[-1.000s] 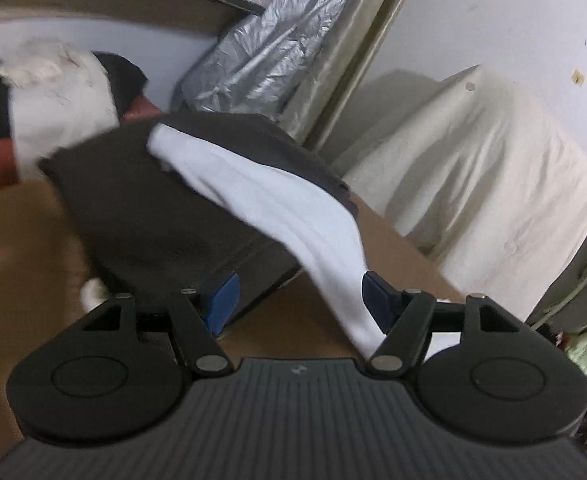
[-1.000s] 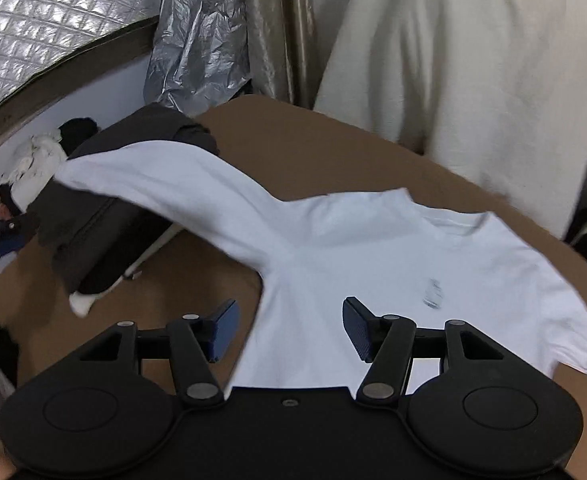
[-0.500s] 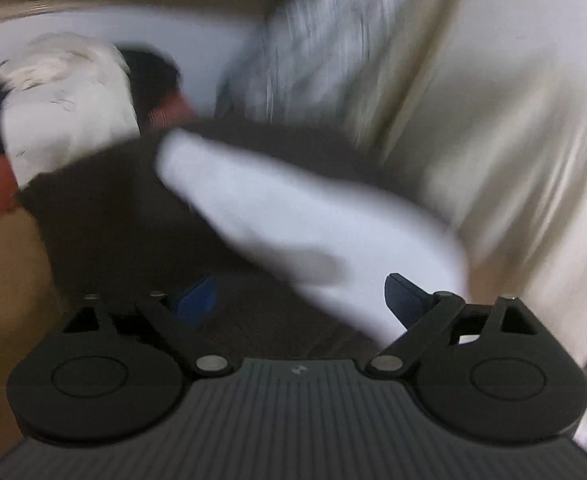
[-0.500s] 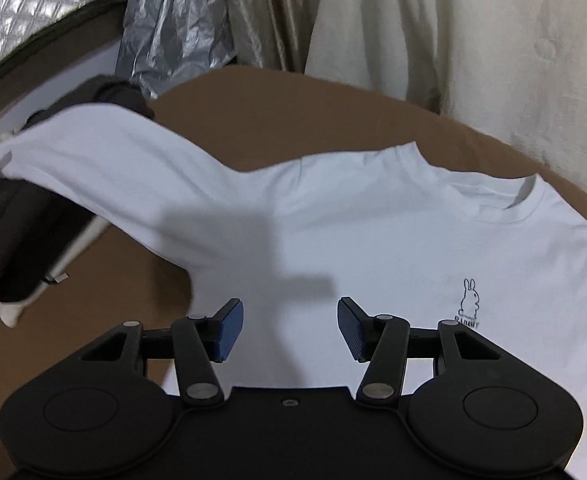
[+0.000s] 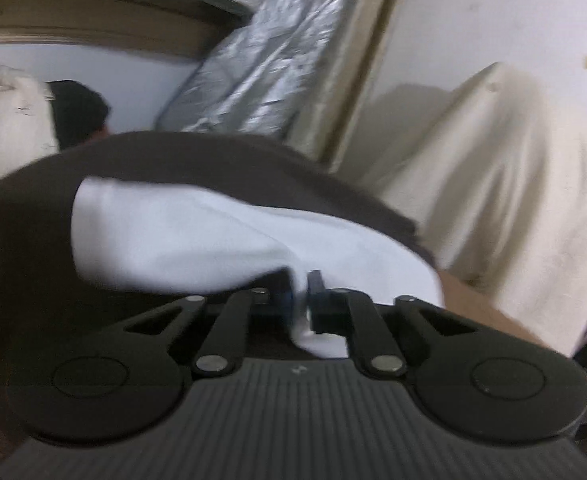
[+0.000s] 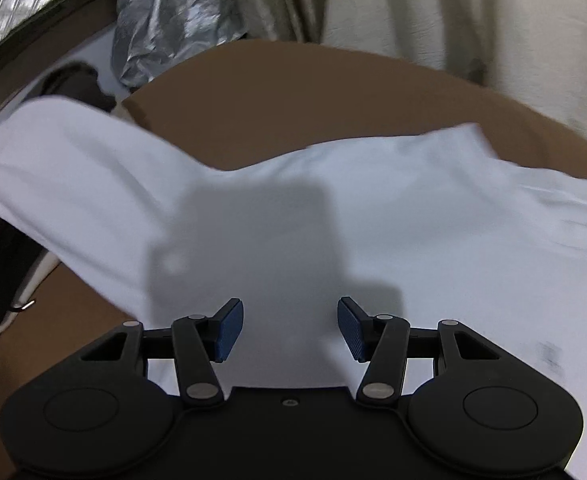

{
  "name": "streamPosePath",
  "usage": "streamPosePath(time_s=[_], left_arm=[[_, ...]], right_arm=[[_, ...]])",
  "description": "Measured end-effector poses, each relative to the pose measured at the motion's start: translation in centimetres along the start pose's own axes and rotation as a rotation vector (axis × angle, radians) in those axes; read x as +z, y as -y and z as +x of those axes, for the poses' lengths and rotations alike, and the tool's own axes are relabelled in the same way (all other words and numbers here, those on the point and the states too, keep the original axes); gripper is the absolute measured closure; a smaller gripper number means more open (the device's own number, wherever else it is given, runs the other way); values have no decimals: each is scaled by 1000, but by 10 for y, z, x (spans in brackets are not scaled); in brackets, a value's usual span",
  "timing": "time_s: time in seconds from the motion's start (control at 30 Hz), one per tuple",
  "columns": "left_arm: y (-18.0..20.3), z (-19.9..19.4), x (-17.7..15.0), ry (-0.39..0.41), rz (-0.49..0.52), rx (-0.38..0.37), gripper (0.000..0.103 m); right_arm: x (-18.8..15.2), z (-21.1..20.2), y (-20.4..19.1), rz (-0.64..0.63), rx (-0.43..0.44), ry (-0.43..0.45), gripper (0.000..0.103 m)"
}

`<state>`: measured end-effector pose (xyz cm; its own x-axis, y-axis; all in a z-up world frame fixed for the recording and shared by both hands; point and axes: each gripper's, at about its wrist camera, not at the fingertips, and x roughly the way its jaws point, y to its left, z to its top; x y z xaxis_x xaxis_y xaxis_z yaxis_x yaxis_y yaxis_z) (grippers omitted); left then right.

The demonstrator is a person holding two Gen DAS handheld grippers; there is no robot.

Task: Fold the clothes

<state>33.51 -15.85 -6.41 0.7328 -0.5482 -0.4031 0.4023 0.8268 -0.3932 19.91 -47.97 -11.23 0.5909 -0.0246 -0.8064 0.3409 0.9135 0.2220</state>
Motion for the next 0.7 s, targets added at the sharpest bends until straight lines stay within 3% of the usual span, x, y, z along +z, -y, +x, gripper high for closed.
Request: streamPosePath(time_s=[0.17, 0.33, 0.5, 0.67, 0.7], left_arm=[[19, -10, -4, 54, 49, -143, 98], [42, -13, -13, 65, 61, -243, 98], [79, -15, -31, 40, 101, -338, 98], [135, -24, -53, 27, 146, -527, 98], [152, -23, -63, -7, 146, -568, 98]], right_arm=[[-6, 41, -43, -130, -87, 41, 40], [-4, 38, -54, -178, -74, 34, 40], [-26, -24, -14, 46, 8, 141, 40], [-69, -82, 38, 255, -16, 253, 40], [-77, -90, 47, 280, -31, 262, 40]])
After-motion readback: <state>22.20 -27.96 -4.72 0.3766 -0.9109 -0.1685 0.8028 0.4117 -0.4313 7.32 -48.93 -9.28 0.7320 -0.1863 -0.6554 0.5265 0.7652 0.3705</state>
